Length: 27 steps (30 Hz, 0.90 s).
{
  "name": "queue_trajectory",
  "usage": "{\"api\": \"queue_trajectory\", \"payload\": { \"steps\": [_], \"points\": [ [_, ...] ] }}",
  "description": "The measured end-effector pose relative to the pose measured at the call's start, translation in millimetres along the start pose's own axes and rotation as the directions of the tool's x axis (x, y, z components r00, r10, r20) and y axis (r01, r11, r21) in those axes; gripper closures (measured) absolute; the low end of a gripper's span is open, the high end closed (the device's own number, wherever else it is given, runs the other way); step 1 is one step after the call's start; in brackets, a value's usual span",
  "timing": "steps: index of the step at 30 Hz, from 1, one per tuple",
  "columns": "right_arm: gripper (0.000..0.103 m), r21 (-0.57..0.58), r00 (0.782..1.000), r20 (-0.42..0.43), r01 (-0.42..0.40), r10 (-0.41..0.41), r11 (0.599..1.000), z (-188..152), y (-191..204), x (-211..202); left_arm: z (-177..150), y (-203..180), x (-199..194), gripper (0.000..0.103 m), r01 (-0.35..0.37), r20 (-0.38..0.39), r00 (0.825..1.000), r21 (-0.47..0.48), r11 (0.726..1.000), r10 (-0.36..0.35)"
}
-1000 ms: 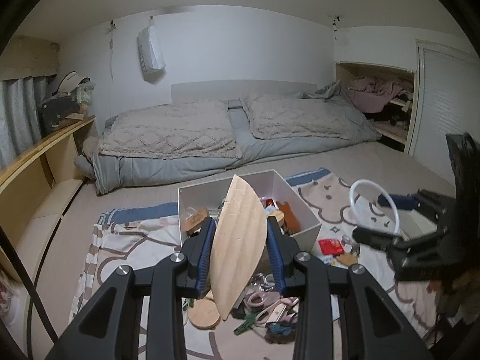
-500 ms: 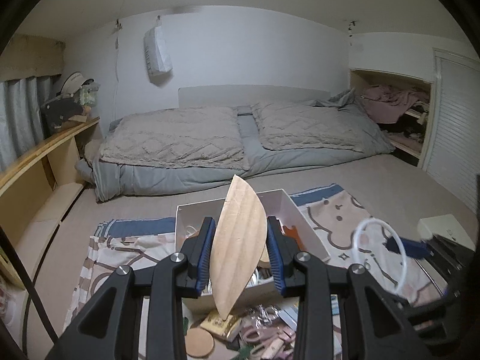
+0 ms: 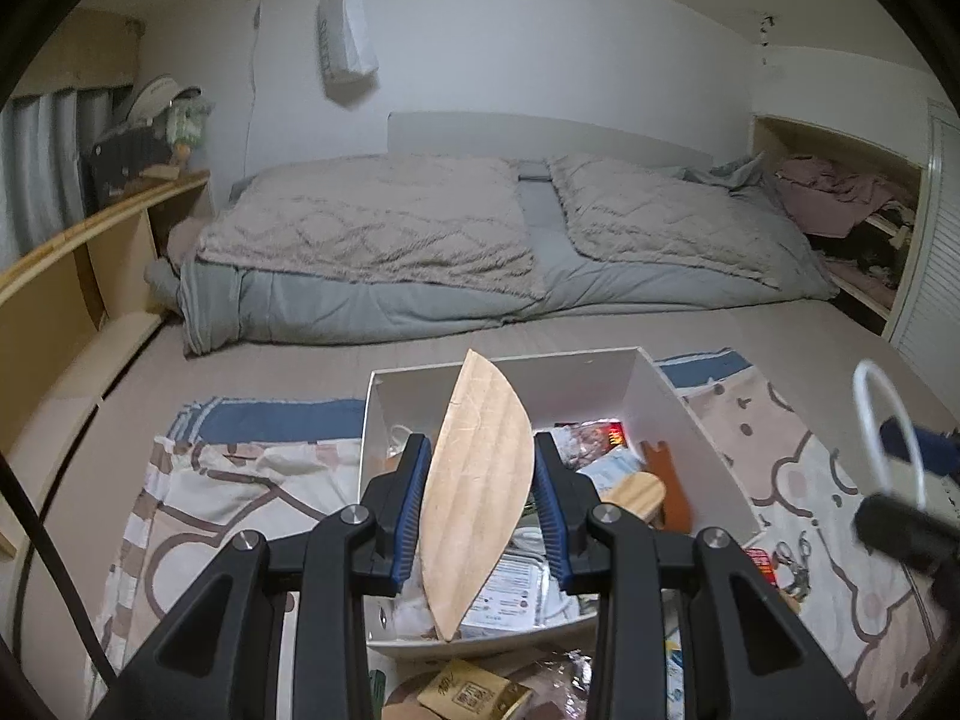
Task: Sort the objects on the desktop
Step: 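Carry the wooden piece and the ring over the white box with both tools, then open the left tool to drop the wooden piece into the box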
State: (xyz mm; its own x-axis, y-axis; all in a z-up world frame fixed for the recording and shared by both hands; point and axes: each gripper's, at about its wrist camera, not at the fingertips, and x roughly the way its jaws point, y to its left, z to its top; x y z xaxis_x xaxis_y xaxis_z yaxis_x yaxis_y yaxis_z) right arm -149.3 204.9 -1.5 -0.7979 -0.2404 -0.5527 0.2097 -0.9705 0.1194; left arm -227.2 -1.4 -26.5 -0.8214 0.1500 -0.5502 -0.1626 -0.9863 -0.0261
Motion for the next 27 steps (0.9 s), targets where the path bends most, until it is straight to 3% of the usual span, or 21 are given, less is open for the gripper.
{"api": "queue_trajectory", "payload": {
  "steps": [7, 11, 16, 27],
  "points": [
    [0.019, -0.025, 1.0, 0.001, 0.012, -0.012, 1.0, 21.0, 4.1, 31.2, 0.4, 12.2, 35.0, 0.069, 0.008, -0.028, 1.0, -0.03, 1.0, -0.009],
    [0.019, 0.018, 1.0, -0.001, 0.002, -0.002, 1.0, 25.4, 1.0, 49.4, 1.0, 15.6, 53.4, 0.069, 0.017, -0.046, 0.999, -0.058, 0.998, -0.019],
    [0.019, 0.045, 0.998, -0.055, 0.008, -0.005, 0.999, 18.0, -1.6, 73.6, -2.5, 17.1, 81.0, 0.069, 0.041, -0.093, 0.994, -0.091, 0.995, -0.05],
    [0.019, 0.086, 0.995, -0.103, 0.023, -0.014, 0.996, 12.3, -18.1, 94.4, -14.9, 11.3, 126.8, 0.069, 0.047, -0.217, 0.975, -0.046, 0.998, -0.056]
  ]
}}
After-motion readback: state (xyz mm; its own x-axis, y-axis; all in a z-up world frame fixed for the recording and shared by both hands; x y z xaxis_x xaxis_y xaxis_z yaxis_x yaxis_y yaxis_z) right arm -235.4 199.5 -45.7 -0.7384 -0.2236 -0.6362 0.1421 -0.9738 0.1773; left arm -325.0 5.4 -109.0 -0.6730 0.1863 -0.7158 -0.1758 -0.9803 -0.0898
